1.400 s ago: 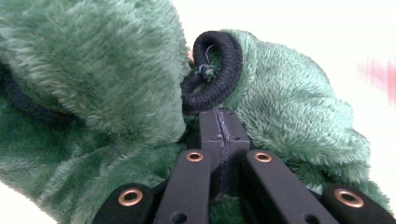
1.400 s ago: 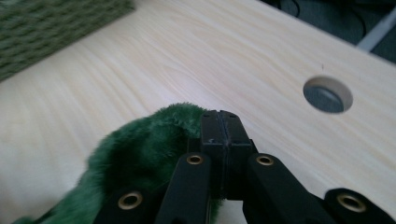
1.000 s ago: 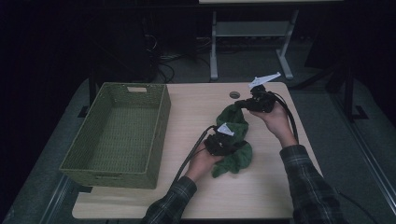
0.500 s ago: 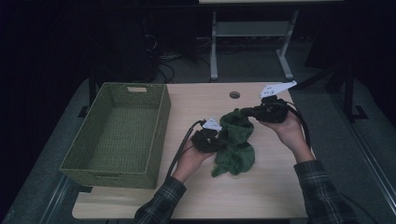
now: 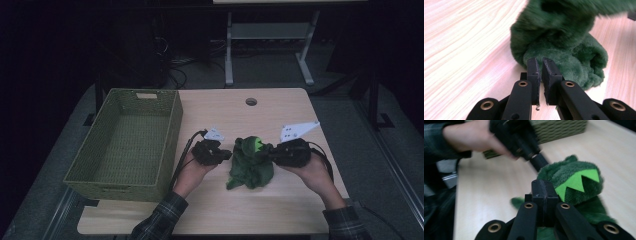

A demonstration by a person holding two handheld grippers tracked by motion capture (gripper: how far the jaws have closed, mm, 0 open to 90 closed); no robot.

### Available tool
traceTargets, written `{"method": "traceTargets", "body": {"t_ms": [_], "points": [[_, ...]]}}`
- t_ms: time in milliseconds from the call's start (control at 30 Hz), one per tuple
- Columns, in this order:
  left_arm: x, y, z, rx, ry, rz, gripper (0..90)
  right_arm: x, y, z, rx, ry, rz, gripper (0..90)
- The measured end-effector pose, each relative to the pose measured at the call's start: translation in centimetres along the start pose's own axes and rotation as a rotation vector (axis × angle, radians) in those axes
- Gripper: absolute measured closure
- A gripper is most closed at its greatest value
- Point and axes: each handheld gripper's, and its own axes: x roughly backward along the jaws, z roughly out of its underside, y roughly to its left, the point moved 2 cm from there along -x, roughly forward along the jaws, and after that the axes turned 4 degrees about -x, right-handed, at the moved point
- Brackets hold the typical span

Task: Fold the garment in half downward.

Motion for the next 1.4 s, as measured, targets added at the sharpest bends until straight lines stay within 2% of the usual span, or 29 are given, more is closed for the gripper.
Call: {"method": "traceTargets", "body": {"t_ms": [133, 267, 300, 333, 400, 567, 700, 767, 833, 933, 1067, 1100, 1200, 1267, 1400], "points": [[0.8, 0.1, -0.4, -0.008, -0.026, -0.010, 83.4, -0.6, 1.4, 1.6, -0.010, 0.024, -0.056, 90.0], [1.3, 0.1, -1.1, -0.020, -0.041, -0.016, 82.9, -1.2, 2.8, 3.4, -0.015, 0.053, -0.087, 90.0], [1.3, 0.1, -1.1, -0.020, -0.041, -0.016, 82.3, -1.2, 2.8, 3.4, -0.015, 0.053, -0.087, 90.0], [1.4, 0.0, -1.4, -0.019, -0.058, -0.014, 82.3, -1.3, 3.1, 3.8, -0.019, 0.059, -0.096, 90.0], [1.8, -0.1, -2.4, -0.047, -0.061, -0.017, 81.5, -1.7, 3.7, 5.0, -0.029, 0.079, -0.110, 90.0], [1.6, -1.4, -4.6, -0.072, -0.090, 0.031, 79.0, -2.3, 4.2, 6.4, -0.054, 0.116, -0.127, 90.0], [0.3, -3.2, -5.5, -0.119, -0.077, 0.088, 74.7, -2.8, 4.4, 6.9, -0.064, 0.138, -0.138, 90.0], [-0.4, -3.9, -5.4, -0.139, -0.056, 0.115, 71.0, -2.8, 4.5, 6.9, -0.064, 0.140, -0.134, 90.0], [-1.0, -4.5, -5.0, -0.142, -0.042, 0.134, 68.4, -2.6, 4.5, 7.0, -0.068, 0.139, -0.131, 90.0], [-1.9, -4.8, -4.4, -0.173, 0.001, 0.136, 63.8, -2.5, 4.3, 7.2, -0.074, 0.137, -0.126, 90.0], [-3.3, -4.7, -3.5, -0.193, 0.060, 0.116, 62.0, -2.5, 4.0, 7.9, -0.080, 0.158, -0.100, 90.0], [-4.0, -4.2, -3.0, -0.181, 0.071, 0.117, 61.9, -2.6, 3.8, 8.1, -0.084, 0.166, -0.091, 90.0], [-4.5, -3.9, -2.6, -0.168, 0.077, 0.121, 61.8, -2.7, 3.2, 8.7, -0.107, 0.184, -0.068, 90.0], [-5.1, -3.5, -2.1, -0.165, 0.099, 0.117, 61.9, -2.8, 2.7, 9.0, -0.121, 0.192, -0.056, 90.0], [-5.5, -3.2, -1.7, -0.138, 0.083, 0.121, 61.9, -3.3, 2.1, 9.5, -0.125, 0.205, -0.028, 90.0]]}}
